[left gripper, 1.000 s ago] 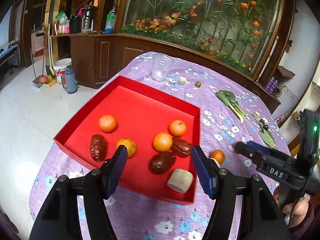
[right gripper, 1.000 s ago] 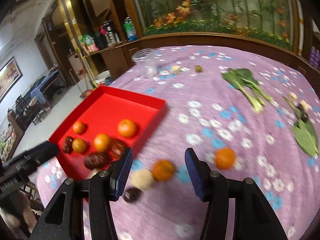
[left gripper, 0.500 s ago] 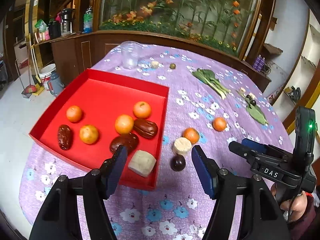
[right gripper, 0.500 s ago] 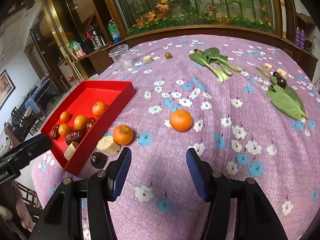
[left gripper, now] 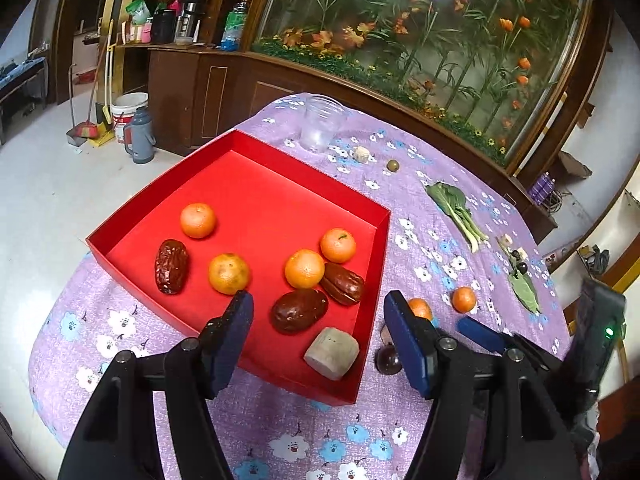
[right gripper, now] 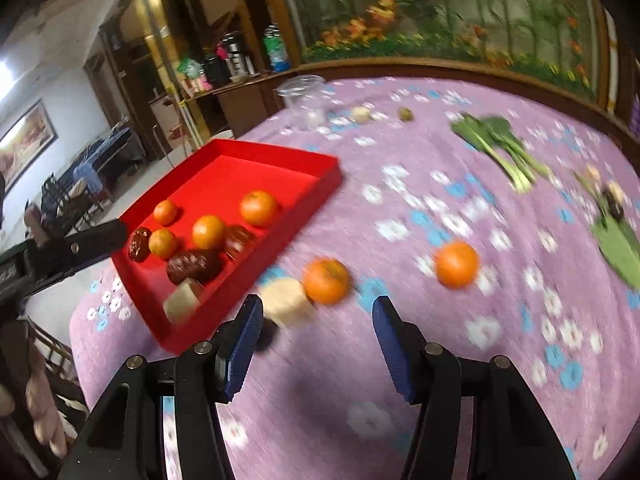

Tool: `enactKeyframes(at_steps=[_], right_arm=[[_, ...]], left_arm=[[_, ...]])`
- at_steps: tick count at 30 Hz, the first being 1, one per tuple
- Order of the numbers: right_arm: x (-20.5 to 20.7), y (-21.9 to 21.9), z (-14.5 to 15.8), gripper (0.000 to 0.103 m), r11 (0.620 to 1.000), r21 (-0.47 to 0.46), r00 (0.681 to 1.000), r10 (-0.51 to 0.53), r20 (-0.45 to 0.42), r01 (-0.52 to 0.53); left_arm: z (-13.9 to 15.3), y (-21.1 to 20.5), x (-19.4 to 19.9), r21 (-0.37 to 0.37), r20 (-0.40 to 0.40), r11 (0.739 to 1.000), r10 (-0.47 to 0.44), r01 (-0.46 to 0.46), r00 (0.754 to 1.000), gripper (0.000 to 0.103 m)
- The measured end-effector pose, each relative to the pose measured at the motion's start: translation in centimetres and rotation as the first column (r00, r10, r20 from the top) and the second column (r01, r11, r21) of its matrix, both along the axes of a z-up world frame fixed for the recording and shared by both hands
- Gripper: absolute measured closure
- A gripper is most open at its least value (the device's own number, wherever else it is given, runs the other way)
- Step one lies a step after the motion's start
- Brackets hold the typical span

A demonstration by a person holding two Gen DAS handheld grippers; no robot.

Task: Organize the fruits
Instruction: 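Move both tools back toward the loose cube and oranges on the cloth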

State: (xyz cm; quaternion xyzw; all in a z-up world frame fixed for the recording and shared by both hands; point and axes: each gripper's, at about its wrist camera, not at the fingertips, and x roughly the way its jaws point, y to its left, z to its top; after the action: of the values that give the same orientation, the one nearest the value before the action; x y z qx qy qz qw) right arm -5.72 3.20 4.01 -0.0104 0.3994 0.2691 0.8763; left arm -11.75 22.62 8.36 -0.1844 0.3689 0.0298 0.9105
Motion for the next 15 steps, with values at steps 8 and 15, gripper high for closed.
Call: enactKeyframes(at_steps=[8,15], right_arm=[[1.1,4.5,-2.1,0.031,0.970,-0.243,0.998,0.017,0.062,-0.002],[1.8,-1.1,-1.2,0.028,0.979,-0.163,0.993,-0.120,0.018,0.122]], left_arm=[[-0.3,0.0,0.0,-0.002,-0.006,1.000,-0.015,0.015,1.000,0.036],[-0.5,-0.3,0.4,-0.001,-0.005,0.999,-0.045,0.045,0.999,0.036]])
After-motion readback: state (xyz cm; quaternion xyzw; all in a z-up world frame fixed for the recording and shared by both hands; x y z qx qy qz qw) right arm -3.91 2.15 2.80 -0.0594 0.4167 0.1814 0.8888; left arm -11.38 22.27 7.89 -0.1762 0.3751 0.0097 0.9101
